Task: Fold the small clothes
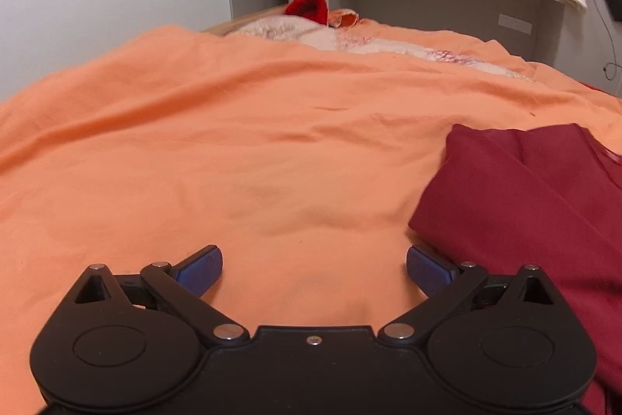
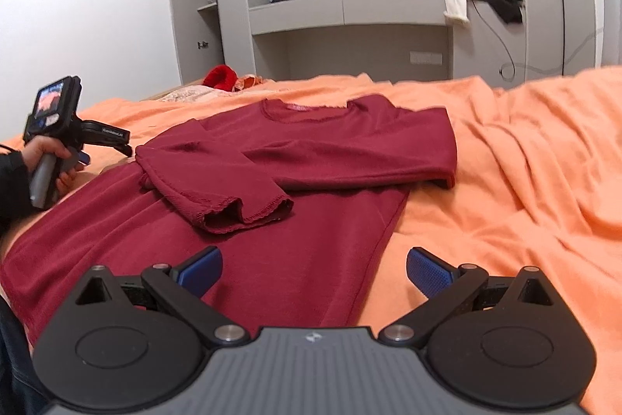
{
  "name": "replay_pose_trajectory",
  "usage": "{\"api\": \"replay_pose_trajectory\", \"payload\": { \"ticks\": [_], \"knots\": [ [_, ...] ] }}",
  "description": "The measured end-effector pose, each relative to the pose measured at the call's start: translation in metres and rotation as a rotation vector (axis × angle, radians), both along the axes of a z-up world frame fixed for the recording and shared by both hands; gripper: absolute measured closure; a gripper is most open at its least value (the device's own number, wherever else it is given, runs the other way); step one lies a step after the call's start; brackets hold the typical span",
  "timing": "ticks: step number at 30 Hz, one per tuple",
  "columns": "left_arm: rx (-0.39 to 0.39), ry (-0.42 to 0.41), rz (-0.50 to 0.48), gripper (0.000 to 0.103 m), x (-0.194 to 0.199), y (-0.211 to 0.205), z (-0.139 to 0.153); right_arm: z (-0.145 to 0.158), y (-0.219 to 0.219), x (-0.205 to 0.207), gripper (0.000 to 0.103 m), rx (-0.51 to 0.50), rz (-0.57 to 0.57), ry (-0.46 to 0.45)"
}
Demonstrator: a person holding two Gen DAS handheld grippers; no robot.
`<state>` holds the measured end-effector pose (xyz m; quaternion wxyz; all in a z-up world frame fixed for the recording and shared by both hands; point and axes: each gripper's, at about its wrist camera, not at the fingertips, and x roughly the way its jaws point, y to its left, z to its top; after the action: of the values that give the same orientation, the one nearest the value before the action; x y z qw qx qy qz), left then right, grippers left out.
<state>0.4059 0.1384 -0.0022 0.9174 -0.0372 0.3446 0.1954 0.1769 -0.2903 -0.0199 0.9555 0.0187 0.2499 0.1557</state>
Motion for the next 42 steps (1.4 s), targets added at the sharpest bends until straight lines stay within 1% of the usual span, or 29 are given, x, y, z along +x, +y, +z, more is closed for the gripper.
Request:
{"api": "replay_pose_trajectory", "payload": {
  "ticks": [3,7,9,11,12,14,16,18,19,21,23,26,30,32,34,35,38,40,41,42],
  "knots": [
    [0.019,-0.046,-0.027,0.001,-0.029,-0.010,0.018,0.004,-0.002,-0.008,0.000,-0.006,0.017,-0.052],
    [0.010,-0.119,-0.090,0.001,-0.077,-0.024,0.043,0.018,-0.004,-0.022,0.000,-0.024,0.033,-0.107],
    [0.008,-0.141,-0.132,0.001,-0.102,-0.034,0.052,0.028,-0.005,-0.032,0.000,-0.045,0.045,-0.126],
    [0.006,-0.161,-0.176,0.001,-0.127,-0.044,0.058,0.037,-0.004,-0.045,0.000,-0.087,0.093,-0.128],
    [0.002,-0.170,-0.200,0.001,-0.139,-0.050,0.060,0.039,-0.003,-0.053,0.000,-0.123,0.128,-0.126],
    [-0.008,-0.180,-0.246,0.001,-0.161,-0.059,0.061,0.041,0.003,-0.072,0.000,-0.233,0.209,-0.134],
    [-0.015,-0.181,-0.289,0.001,-0.183,-0.069,0.060,0.038,0.013,-0.094,0.000,-0.373,0.306,-0.157],
    [-0.018,-0.177,-0.330,0.001,-0.202,-0.077,0.055,0.031,0.025,-0.117,0.000,-0.509,0.363,-0.207],
    [-0.019,-0.173,-0.346,0.001,-0.210,-0.080,0.052,0.026,0.032,-0.126,0.000,-0.569,0.369,-0.229],
    [-0.030,-0.165,-0.371,0.001,-0.225,-0.085,0.047,0.016,0.043,-0.134,0.000,-0.665,0.356,-0.241],
    [-0.049,-0.159,-0.391,0.001,-0.237,-0.088,0.043,0.007,0.051,-0.136,0.000,-0.718,0.342,-0.234],
    [-0.064,-0.154,-0.410,0.001,-0.251,-0.088,0.038,-0.009,0.062,-0.136,0.000,-0.807,0.357,-0.225],
    [-0.054,-0.147,-0.415,0.001,-0.264,-0.086,0.034,-0.031,0.078,-0.137,0.001,-0.945,0.392,-0.266],
    [-0.049,-0.143,-0.414,0.001,-0.267,-0.085,0.034,-0.043,0.087,-0.139,0.005,-1.031,0.408,-0.297],
    [-0.048,-0.141,-0.413,0.001,-0.269,-0.083,0.034,-0.056,0.094,-0.140,0.012,-1.125,0.419,-0.327],
    [-0.046,-0.140,-0.412,0.001,-0.270,-0.082,0.034,-0.062,0.096,-0.142,0.013,-1.172,0.430,-0.349],
    [-0.037,-0.136,-0.412,0.001,-0.275,-0.080,0.034,-0.073,0.099,-0.146,0.018,-1.246,0.454,-0.403],
    [-0.029,-0.133,-0.421,0.001,-0.278,-0.081,0.032,-0.079,0.101,-0.147,0.027,-1.287,0.467,-0.433],
    [-0.022,-0.132,-0.429,0.001,-0.279,-0.082,0.031,-0.083,0.101,-0.147,0.029,-1.302,0.477,-0.442],
    [-0.014,-0.133,-0.434,0.001,-0.281,-0.083,0.031,-0.086,0.102,-0.148,0.035,-1.318,0.489,-0.448]
  ]
}}
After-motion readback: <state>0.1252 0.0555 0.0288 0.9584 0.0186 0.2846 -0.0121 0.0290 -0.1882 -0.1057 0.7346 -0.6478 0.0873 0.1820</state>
